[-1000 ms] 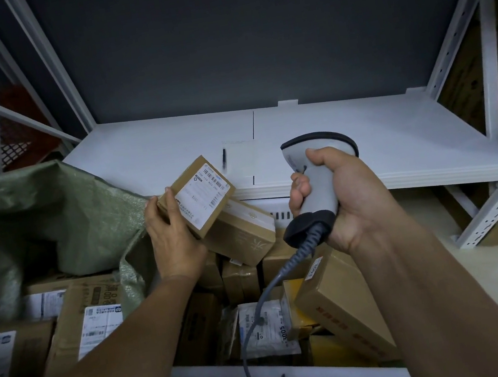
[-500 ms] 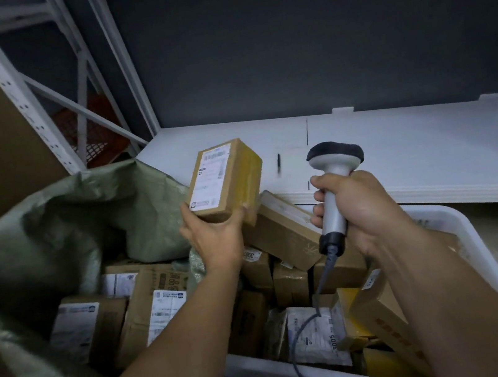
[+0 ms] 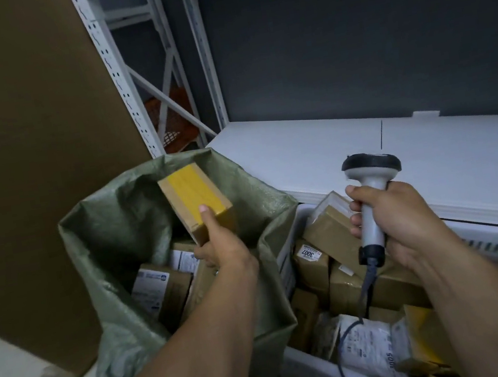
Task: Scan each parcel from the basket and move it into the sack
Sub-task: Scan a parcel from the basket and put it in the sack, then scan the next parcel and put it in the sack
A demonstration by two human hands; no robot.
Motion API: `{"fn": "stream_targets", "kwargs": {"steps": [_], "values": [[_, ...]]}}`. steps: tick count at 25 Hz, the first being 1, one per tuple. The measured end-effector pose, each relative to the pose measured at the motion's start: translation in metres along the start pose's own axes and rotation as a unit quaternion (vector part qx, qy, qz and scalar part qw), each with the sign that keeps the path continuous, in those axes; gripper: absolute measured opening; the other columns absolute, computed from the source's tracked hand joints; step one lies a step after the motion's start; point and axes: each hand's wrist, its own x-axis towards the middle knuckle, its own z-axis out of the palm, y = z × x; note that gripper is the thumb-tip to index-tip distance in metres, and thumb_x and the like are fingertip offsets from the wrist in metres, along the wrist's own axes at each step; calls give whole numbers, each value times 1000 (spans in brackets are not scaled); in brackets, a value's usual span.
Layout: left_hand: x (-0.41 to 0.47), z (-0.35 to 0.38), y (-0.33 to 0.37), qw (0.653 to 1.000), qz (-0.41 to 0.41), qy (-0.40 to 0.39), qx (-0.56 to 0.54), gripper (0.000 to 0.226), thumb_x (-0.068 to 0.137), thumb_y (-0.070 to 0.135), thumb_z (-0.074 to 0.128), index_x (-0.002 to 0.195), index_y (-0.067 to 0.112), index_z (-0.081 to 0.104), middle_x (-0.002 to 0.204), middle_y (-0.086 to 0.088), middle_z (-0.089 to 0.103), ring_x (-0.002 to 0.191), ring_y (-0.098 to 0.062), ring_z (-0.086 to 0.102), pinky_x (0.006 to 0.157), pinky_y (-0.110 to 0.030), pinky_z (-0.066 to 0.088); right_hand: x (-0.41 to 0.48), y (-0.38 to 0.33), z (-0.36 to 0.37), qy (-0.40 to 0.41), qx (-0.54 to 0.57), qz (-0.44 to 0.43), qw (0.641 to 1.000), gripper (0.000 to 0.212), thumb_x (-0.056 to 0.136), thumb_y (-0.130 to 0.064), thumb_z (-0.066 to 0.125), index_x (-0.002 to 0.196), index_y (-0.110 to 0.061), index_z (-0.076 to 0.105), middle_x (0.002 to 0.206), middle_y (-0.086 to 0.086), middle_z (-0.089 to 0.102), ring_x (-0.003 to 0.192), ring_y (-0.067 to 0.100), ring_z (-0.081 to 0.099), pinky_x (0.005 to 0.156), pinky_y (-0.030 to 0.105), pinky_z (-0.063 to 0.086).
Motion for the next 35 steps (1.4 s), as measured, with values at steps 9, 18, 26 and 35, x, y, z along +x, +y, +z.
{"fn": "stream_targets", "kwargs": {"steps": [9, 18, 26, 35], "values": [[10, 3, 8, 1000, -8, -17, -11, 64, 88, 41, 73, 138, 14, 43, 127, -8, 59, 96, -16, 63, 69, -28, 52, 9, 12, -2, 5, -13, 6, 1000, 11, 97, -16, 67, 96, -6, 66, 74, 7, 60, 58, 18, 55, 59, 34, 53], [-38, 24, -24, 975, 60, -194, 86, 47, 99, 7, 58, 144, 13, 45, 117, -4, 64, 99, -16, 63, 97, -40, 53, 7, 18, -29, 22, -35, 10, 999, 12, 96, -15, 68, 102, -6, 63, 80, 8, 62, 58, 17, 57, 56, 32, 53], [-70, 34, -100, 898, -16, -314, 306, 13, 93, 0, 61, 99, 11, 65, 93, -13, 67, 80, -25, 63, 66, -31, 53, 13, 17, -75, 52, -26, 49, 997, 11, 93, -15, 70, 94, -7, 62, 74, 8, 60, 57, 20, 54, 56, 32, 49], [-124, 24, -217, 622, -162, -472, 604, 45, 87, 35, 79, 125, 14, 65, 114, -3, 70, 106, -21, 65, 87, -34, 55, -4, 10, -142, 110, -85, 93, 986, 16, 95, -15, 68, 100, 0, 64, 73, 10, 59, 53, 18, 51, 52, 30, 46]]}}
